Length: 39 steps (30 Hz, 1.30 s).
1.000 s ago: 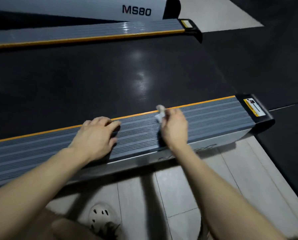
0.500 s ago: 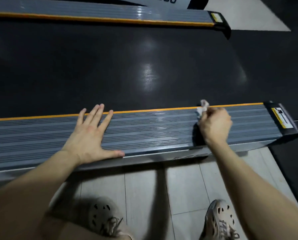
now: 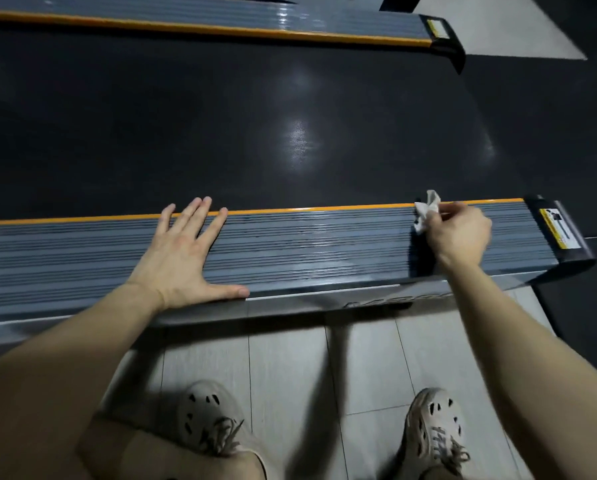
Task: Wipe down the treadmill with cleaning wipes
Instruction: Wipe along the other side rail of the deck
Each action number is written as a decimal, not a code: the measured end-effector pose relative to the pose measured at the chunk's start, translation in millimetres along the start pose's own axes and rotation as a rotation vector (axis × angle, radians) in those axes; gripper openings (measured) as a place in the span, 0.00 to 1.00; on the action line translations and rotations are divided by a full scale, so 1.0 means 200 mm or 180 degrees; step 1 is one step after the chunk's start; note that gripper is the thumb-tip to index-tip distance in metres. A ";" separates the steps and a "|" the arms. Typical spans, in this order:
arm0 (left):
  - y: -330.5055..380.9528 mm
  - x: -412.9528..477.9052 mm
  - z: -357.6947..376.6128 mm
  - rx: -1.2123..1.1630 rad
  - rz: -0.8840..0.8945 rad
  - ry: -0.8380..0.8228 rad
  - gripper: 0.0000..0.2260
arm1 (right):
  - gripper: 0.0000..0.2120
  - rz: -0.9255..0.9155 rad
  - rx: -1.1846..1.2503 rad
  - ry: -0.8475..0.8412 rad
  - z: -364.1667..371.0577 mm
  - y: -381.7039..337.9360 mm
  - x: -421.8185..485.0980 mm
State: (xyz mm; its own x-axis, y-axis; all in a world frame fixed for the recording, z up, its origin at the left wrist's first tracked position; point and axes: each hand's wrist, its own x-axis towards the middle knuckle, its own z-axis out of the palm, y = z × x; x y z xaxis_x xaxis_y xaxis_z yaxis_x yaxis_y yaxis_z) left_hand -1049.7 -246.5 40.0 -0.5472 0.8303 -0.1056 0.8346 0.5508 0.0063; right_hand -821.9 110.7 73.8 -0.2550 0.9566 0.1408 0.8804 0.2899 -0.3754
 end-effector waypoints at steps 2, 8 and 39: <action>0.00 0.00 0.00 0.0060 0.0016 -0.0033 0.66 | 0.25 -0.0078 0.0133 -0.0114 -0.02 -0.18 -0.24; 0.00 0.00 0.01 0.0037 0.0104 0.0142 0.64 | 0.12 -0.1866 0.0585 -0.1584 0.15 -0.70 -0.98; -0.02 0.01 0.06 -0.0139 0.0398 0.0327 0.59 | 0.18 -0.1226 0.1162 -0.0239 0.20 -0.27 -0.96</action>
State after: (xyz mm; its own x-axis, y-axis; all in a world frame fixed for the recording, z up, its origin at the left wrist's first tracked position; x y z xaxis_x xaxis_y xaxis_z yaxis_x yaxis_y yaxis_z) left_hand -1053.2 -248.2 27.7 -0.4448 0.8956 0.0009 0.8942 0.4440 0.0565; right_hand -836.7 -88.5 30.3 -0.5717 0.7746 0.2705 0.5244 0.5985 -0.6056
